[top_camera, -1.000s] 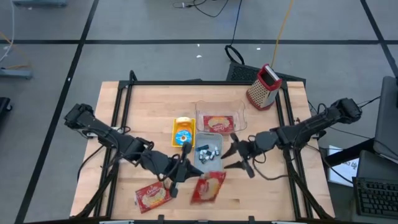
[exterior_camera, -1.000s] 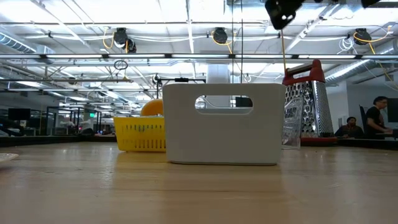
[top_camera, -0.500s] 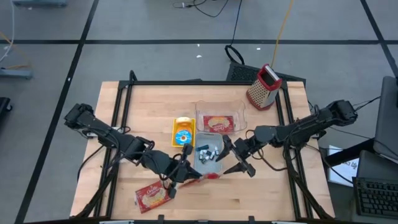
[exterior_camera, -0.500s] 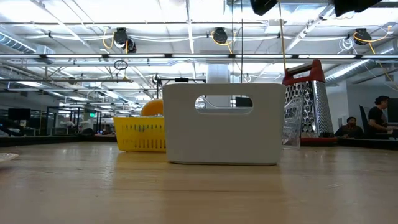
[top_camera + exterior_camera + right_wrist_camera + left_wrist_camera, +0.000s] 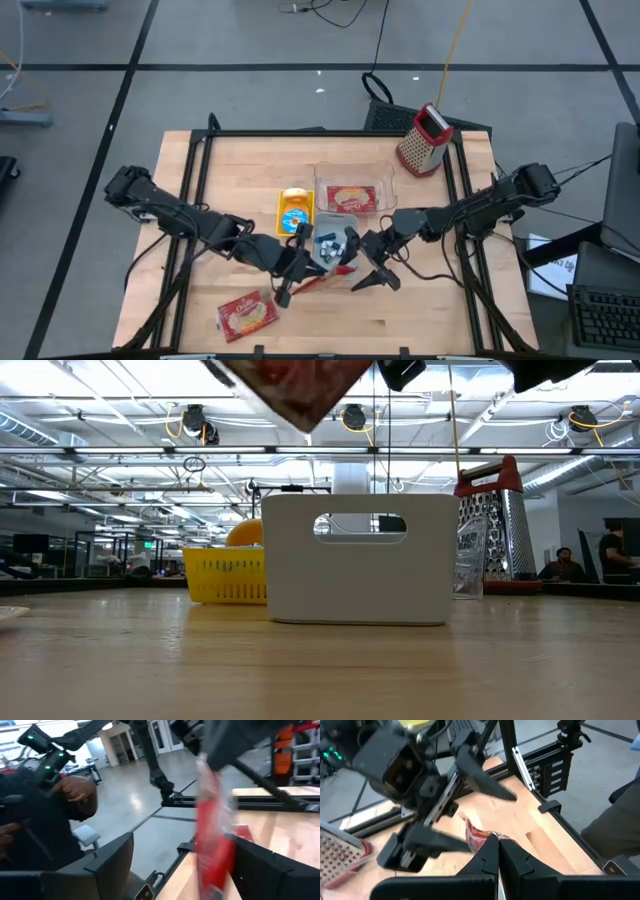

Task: Pick & Place Food Item
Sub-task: Put the top red popcorn bag into the transparent bin

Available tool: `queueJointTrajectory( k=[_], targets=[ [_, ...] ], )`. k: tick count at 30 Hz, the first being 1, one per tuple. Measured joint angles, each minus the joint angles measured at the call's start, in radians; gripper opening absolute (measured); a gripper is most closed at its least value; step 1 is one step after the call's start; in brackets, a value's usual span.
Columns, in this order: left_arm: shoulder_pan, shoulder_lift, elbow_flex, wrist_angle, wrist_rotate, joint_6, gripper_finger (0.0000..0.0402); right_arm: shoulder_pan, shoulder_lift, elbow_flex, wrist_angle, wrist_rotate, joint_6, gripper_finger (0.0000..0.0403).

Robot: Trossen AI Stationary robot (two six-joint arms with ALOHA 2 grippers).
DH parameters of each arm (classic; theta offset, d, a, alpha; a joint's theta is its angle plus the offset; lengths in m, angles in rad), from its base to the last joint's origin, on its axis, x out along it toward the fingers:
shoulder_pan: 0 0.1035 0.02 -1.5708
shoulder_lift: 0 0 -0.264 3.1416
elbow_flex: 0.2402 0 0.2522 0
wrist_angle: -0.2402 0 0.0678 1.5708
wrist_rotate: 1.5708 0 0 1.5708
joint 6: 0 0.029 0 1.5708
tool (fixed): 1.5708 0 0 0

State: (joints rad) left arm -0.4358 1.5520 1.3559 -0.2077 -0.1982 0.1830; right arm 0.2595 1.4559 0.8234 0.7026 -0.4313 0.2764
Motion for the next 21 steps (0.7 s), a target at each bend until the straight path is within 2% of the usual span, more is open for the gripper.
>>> queueJointTrajectory(
  k=[9,14,21],
  targets=[
    [0.033,0.000,-0.039,0.067,0.049,-0.035,0.0000,-0.001,0.002,0.023,-0.083,-0.014,0.000,0.0228],
    [0.046,0.000,-0.039,0.067,0.050,-0.038,0.0000,-0.001,0.002,0.023,-0.140,0.036,-0.031,0.0191],
    [0.045,0.000,-0.039,0.071,0.051,-0.055,0.0000,-0.001,0.002,0.023,-0.139,0.037,-0.034,0.0105]
  ],
)
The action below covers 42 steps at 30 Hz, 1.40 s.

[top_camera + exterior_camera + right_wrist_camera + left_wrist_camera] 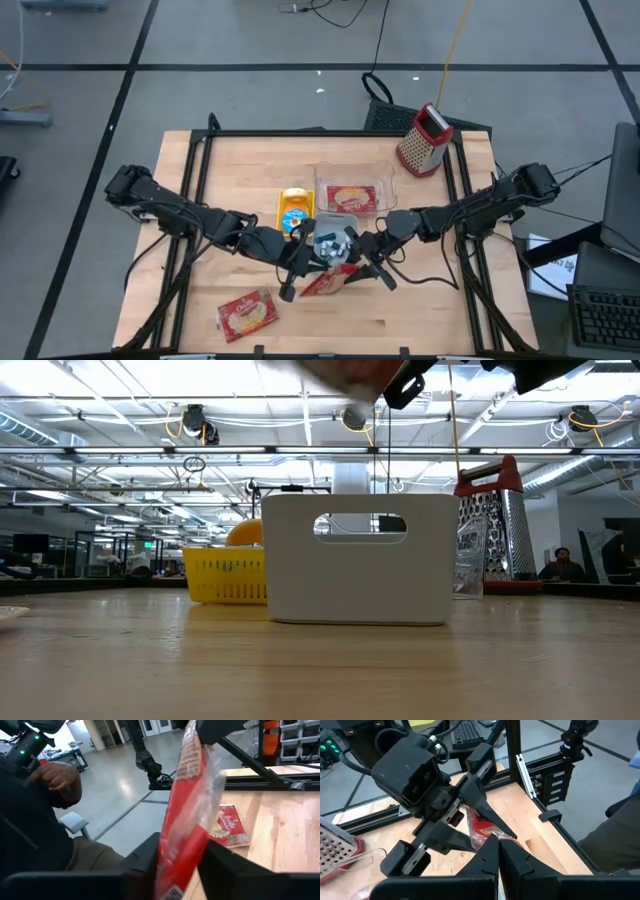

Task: Pick & Place Food Item
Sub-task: Put the top red popcorn bag into the transparent bin

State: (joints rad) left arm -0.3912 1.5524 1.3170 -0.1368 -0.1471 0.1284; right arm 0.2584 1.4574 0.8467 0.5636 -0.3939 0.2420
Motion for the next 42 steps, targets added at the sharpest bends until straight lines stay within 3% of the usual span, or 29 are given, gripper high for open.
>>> queueJointTrajectory(
  k=[7,17,23,27,33,38,40,42],
  targets=[
    [-0.001,0.000,0.000,0.003,-0.019,-0.048,0.0001,0.000,0.000,0.000,0.022,-0.057,-0.037,0.0012],
    [-0.024,-0.158,0.002,-0.053,-0.084,-0.059,0.0015,0.005,-0.042,0.000,-0.035,-0.090,-0.029,0.0010],
    [-0.031,-0.231,0.002,-0.087,-0.200,-0.098,0.0003,0.002,-0.046,0.000,-0.072,-0.018,-0.016,0.0010],
    [-0.051,-0.227,0.002,-0.145,-0.321,-0.114,0.0008,-0.025,-0.089,-0.002,-0.138,0.188,-0.008,0.0010],
    [-0.061,-0.178,0.000,-0.219,-0.438,-0.184,0.0010,-0.054,-0.205,-0.002,-0.291,0.715,-0.049,0.0009],
    [-0.065,-0.137,0.000,-0.236,-0.462,-0.212,0.0004,-0.055,-0.256,-0.003,-0.463,1.204,-0.009,0.0009],
    [-0.061,-0.112,0.000,-0.240,-0.469,-0.216,0.0010,-0.064,-0.256,-0.017,-0.484,1.308,0.040,0.0010],
    [-0.057,-0.090,0.000,-0.229,-0.488,-0.216,0.0015,-0.082,-0.247,-0.039,-0.484,1.302,0.090,0.0013]
  ],
)
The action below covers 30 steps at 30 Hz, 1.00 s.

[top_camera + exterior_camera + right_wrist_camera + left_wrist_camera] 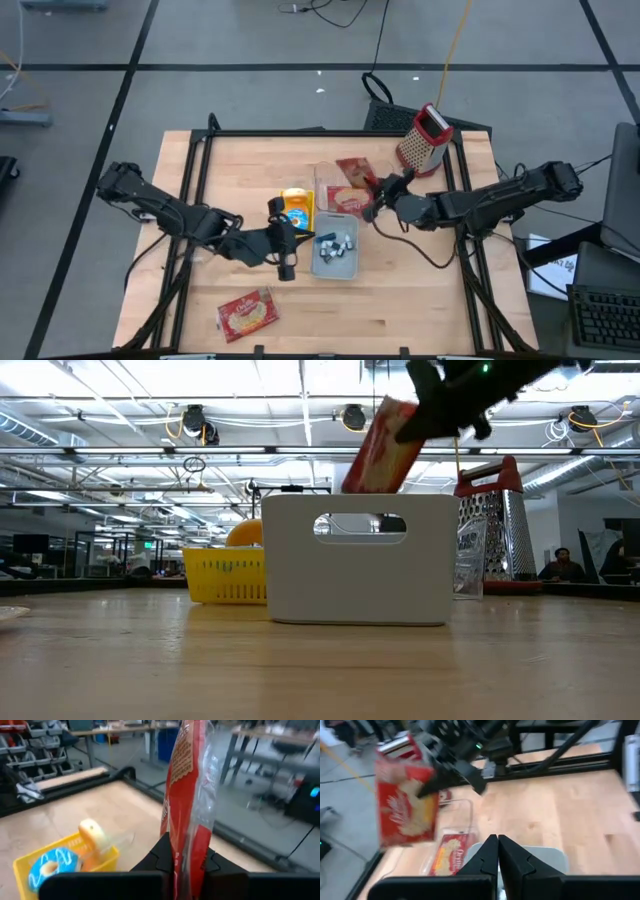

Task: Pick & Place Food Item
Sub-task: Put the top red popcorn bag into the transparent bin

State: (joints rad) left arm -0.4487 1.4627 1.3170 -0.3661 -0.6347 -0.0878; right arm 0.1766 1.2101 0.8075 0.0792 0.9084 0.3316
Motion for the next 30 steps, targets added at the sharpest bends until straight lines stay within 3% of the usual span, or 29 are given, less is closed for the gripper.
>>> queueJointTrajectory(
  k=[5,11,17,25,30],
  targets=[
    [0.020,0.046,0.000,0.026,-0.093,-0.022,0.0010,-0.059,0.065,-0.028,0.008,-0.148,0.156,0.0014],
    [0.043,0.071,0.000,0.020,-0.090,-0.023,0.0006,-0.073,0.161,-0.031,0.109,-0.210,0.209,0.0013],
    [0.045,0.071,0.000,0.002,-0.084,-0.019,0.0020,-0.072,0.179,-0.031,0.165,-0.211,0.206,0.0017],
    [0.045,0.071,0.000,-0.022,-0.072,-0.031,0.0003,-0.056,0.180,-0.031,0.096,-0.260,0.231,0.0066],
    [0.045,0.071,0.000,-0.022,-0.072,-0.031,0.0012,-0.049,0.179,-0.031,0.046,-0.252,0.223,0.0115]
  ],
)
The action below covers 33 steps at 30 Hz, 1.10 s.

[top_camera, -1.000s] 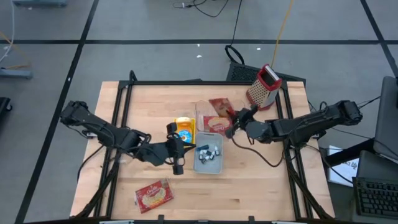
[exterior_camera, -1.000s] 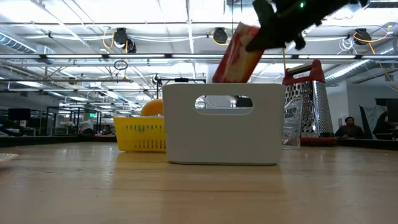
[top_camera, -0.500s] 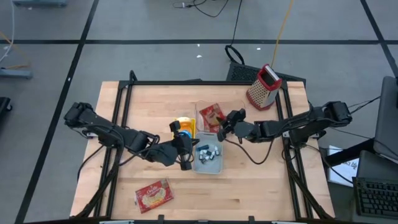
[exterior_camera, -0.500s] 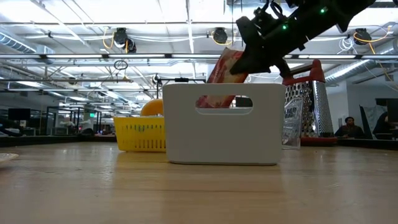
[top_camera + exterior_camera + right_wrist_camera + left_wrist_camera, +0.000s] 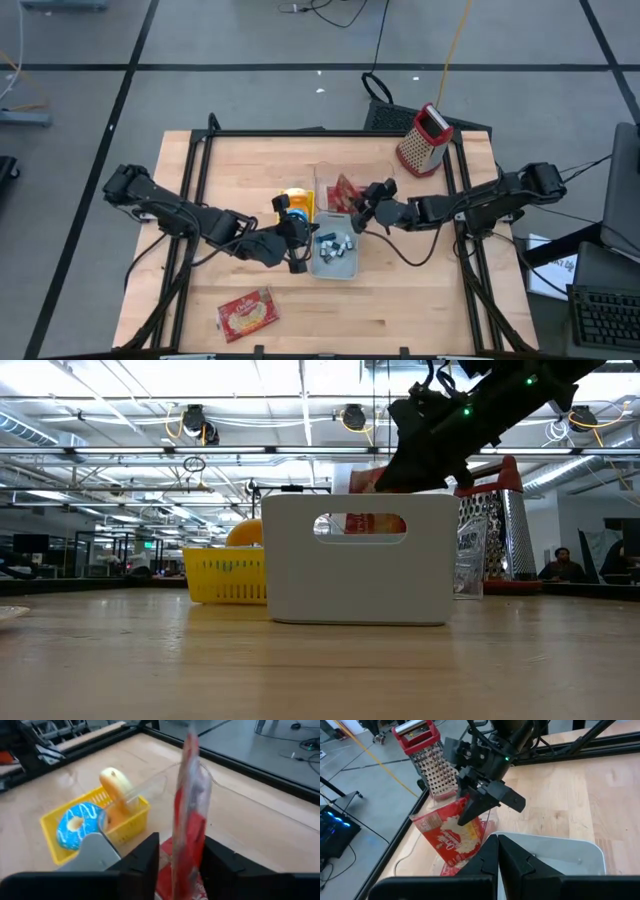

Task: Pick & Place Food Item
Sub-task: Put the top red popcorn bag into the transparent bin

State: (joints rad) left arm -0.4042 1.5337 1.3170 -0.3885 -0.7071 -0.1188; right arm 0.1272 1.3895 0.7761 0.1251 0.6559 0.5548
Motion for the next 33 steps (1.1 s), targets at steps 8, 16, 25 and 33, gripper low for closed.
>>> queueJointTrajectory(
  k=[8,16,25,33],
  targets=[
    [0.003,0.000,0.000,-0.001,0.000,-0.022,0.0015,-0.001,-0.016,0.000,-0.009,-0.003,-0.059,0.0190],
    [0.007,0.000,0.000,-0.004,0.000,-0.021,0.0007,-0.008,-0.111,0.000,-0.087,0.070,-0.178,0.0200],
    [0.007,0.000,0.000,-0.004,-0.001,-0.023,0.0021,-0.008,-0.172,0.000,-0.276,0.084,-0.119,0.0183],
    [0.011,-0.001,0.000,-0.004,0.008,-0.056,0.0021,-0.008,-0.172,0.000,-0.347,-0.060,-0.027,0.0170]
  ],
)
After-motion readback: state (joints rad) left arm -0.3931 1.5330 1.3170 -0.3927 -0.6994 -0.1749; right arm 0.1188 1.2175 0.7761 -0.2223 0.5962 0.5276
